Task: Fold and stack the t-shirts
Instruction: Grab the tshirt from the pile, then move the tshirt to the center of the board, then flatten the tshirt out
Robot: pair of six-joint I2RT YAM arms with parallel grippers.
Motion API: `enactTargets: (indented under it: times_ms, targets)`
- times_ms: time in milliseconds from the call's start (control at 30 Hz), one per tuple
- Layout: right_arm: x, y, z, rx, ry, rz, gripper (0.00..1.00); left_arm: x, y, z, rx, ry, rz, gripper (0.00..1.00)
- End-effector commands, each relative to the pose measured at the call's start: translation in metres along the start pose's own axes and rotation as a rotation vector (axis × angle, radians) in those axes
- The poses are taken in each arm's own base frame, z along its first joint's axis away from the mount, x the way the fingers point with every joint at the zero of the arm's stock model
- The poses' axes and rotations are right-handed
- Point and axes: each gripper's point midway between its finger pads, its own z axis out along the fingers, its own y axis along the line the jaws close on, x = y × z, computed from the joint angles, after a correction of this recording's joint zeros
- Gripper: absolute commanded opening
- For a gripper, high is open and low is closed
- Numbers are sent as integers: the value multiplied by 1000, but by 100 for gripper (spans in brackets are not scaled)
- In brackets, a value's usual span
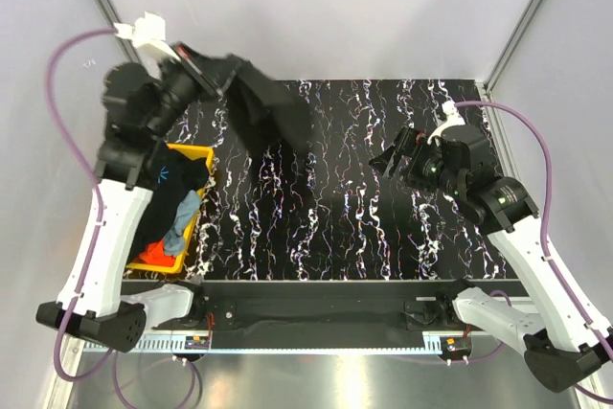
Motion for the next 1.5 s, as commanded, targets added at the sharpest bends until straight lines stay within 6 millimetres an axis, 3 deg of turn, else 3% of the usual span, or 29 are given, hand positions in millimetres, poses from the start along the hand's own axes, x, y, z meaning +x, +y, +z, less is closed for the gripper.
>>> enactTargets:
  times_ms: [0, 33, 67, 133, 167, 200, 267, 333, 367, 400, 500, 633, 833, 1000, 1133, 1367, 1433, 1467]
  targets:
    - [-2, -8, 2, 43, -32, 49, 98, 76, 21, 6, 53, 197, -86, 0]
    - [3, -13, 7, 56, -21, 52, 98, 95, 30, 1, 41, 242, -121, 0]
    - [6, -16, 10, 65, -11, 60, 98, 135, 54, -11, -15, 316, -159, 0]
    - [15, -29, 23, 114, 11, 70, 98, 172, 79, -26, -83, 362, -204, 0]
    - [19, -34, 27, 132, 21, 78, 97, 206, 103, -43, -144, 411, -223, 1]
    - [23, -39, 32, 150, 34, 88, 97, 221, 115, -52, -182, 432, -228, 5]
    - [41, -53, 49, 199, 85, 124, 95, 255, 145, -76, -298, 506, -218, 23]
    - [60, -63, 65, 227, 142, 165, 94, 275, 162, -92, -353, 577, -184, 29]
    - [66, -67, 70, 240, 157, 181, 92, 277, 164, -92, -356, 581, -165, 29]
    - [78, -77, 77, 277, 186, 202, 91, 283, 170, -100, -387, 612, -159, 43]
    - [96, -97, 86, 366, 211, 273, 89, 290, 178, -108, -415, 641, -134, 56]
    - [105, -121, 96, 471, 210, 288, 88, 304, 178, -112, -395, 695, -139, 63]
    - [99, -163, 113, 574, 242, 341, 81, 327, 185, -128, -405, 761, -150, 67]
    - [84, -192, 125, 642, 208, 337, 77, 355, 196, -153, -461, 824, -174, 72]
    - [79, -198, 139, 629, 223, 336, 76, 363, 192, -154, -482, 833, -188, 75]
    - [84, -219, 155, 654, 232, 370, 77, 388, 219, -169, -605, 854, -207, 75]
    - [87, -217, 163, 612, 243, 384, 77, 396, 220, -172, -612, 858, -244, 72]
    - [89, -217, 165, 606, 249, 386, 76, 394, 217, -164, -582, 832, -252, 72]
